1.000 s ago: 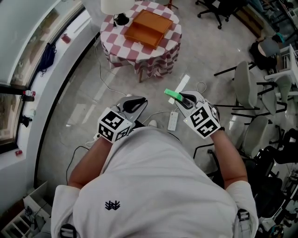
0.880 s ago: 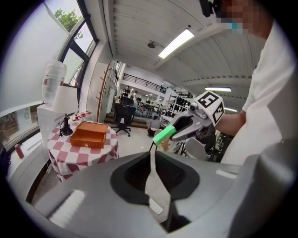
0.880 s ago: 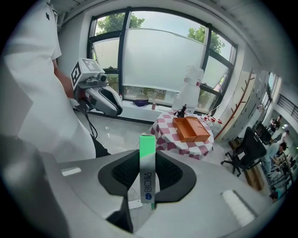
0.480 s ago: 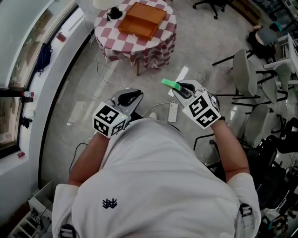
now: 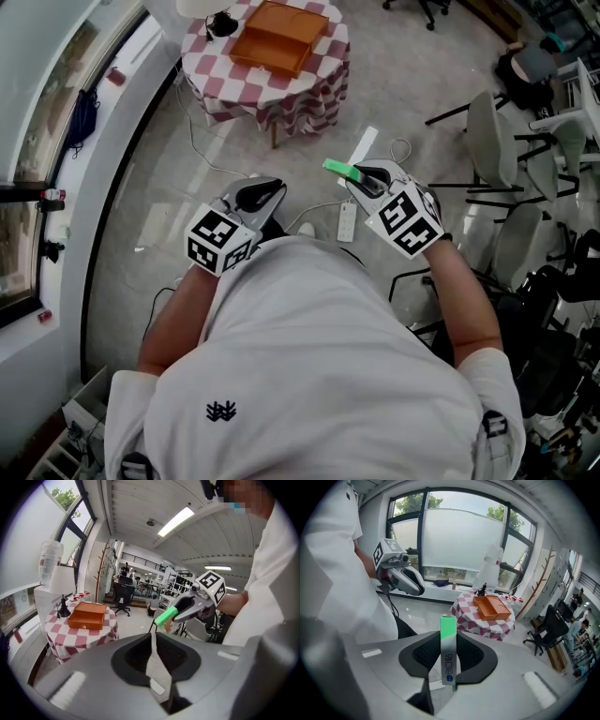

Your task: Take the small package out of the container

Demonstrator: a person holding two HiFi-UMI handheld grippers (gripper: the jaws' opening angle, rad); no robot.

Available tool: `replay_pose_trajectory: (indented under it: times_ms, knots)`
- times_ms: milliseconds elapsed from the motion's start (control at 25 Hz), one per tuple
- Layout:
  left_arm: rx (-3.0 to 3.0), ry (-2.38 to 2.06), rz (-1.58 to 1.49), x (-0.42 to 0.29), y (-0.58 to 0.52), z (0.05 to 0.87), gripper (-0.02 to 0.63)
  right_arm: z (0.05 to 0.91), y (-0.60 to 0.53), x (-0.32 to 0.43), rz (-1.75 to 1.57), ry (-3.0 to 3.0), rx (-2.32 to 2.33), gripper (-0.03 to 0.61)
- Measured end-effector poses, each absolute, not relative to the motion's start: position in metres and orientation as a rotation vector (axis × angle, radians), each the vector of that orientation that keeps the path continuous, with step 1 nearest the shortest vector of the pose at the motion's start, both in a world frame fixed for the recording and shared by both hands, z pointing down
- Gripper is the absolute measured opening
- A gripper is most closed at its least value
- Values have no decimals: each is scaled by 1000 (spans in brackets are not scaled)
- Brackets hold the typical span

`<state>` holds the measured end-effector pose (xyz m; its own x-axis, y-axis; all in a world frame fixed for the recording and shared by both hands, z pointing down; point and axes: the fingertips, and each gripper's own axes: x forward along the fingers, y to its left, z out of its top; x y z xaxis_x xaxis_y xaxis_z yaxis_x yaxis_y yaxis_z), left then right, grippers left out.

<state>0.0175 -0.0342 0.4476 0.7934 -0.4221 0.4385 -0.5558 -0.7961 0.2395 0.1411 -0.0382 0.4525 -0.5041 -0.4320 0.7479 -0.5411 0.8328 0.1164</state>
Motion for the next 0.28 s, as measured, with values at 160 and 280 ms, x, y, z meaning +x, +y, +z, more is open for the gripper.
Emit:
replay_pose_trajectory:
  times_ms: [160,280]
  knots:
    - [2642,-742,527,20,-45,445,89,453,-51,143,165,-2175,702,91]
    - [2635,-752,520,17,-55,445,89,454,-65,140,163,-2179,696,91]
